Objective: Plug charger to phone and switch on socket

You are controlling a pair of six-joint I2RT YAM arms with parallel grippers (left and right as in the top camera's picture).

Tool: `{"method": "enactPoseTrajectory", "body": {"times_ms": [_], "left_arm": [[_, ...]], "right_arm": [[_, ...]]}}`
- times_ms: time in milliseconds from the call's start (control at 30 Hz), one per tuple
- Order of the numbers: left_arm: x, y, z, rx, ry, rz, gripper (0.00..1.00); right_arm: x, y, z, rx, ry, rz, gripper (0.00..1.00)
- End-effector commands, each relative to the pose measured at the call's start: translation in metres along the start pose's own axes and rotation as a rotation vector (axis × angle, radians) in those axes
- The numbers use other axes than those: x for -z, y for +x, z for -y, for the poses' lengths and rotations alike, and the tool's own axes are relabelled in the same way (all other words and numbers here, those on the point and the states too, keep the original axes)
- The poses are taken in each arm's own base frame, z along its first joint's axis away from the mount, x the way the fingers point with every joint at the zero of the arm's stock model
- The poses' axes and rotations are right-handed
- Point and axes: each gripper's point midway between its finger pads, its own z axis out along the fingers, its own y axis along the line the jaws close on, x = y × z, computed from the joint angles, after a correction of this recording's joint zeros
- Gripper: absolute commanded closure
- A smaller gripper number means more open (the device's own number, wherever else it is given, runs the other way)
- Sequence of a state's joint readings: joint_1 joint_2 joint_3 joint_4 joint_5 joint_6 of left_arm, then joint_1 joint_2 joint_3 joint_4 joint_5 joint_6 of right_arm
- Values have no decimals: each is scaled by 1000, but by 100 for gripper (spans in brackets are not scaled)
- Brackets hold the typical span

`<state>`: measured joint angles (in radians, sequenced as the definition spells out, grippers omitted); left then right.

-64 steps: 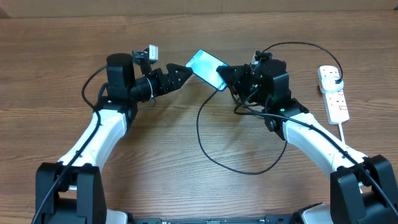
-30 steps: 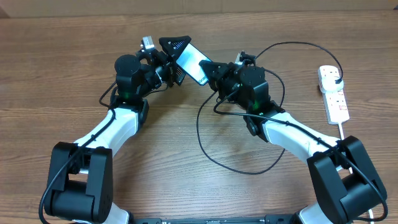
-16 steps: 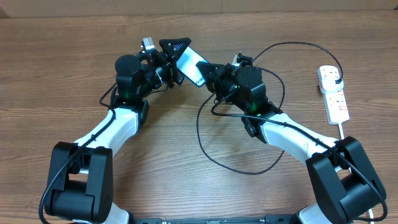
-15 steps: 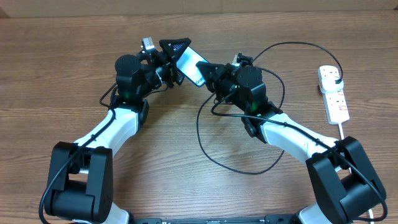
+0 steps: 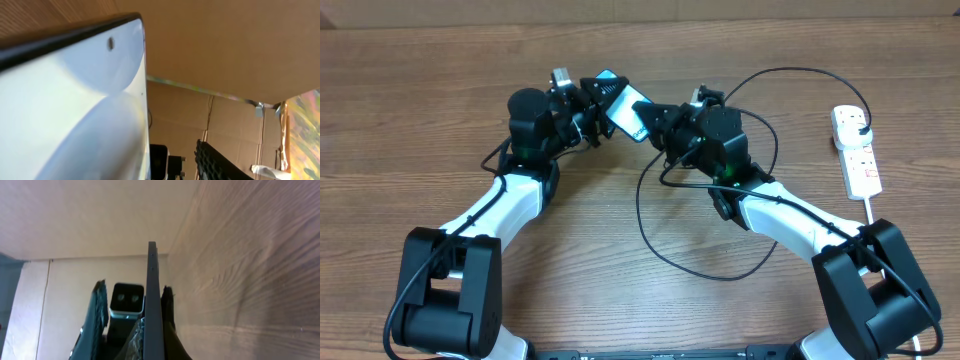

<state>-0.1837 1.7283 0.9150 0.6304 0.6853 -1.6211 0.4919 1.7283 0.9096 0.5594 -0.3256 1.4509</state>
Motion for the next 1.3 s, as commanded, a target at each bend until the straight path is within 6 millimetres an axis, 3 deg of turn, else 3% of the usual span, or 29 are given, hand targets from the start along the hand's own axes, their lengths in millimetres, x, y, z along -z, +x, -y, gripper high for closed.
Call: {"method": "enactPoseTrajectory", "body": {"times_ms": [0,200,333,467,533,567,600,667,867,1067,1267], "left_arm": [[-2,5,-2,-11,-5,-24,49],[-2,4,-2,-12,-5,-20,48],[-2,5,-2,-12,-5,-21,53],[-2,5,-2,-13,-5,-26,63],[-2,5,-1,-22,-3,-26,77],[-2,5,-1,-26,-3,-26,87],[-2,5,-1,-27,-3,-26,96],[-2,6,-1,-28,-3,-27,95],[5,0,0,-45,1,-42,95],[29,-16,2,-181,18,-89,96],[52,-37,-20,-176,-8,-151,96]], "right_arm": [[-3,21,-14,19,-36,-99,96],[-4,28,-12,16,-30,-114,96],[-4,27,-11,14,-25,-106,96],[-4,26,-8,8,-11,-99,96],[-4,27,-6,6,-5,-103,96],[-4,28,-6,6,-5,-111,77],[-4,29,-6,6,-6,-118,46],[-4,31,-6,9,-6,-129,0],[8,3,-9,107,-21,-119,0],[39,-39,-12,254,25,-59,0],[66,-47,-1,445,151,-30,0]]}}
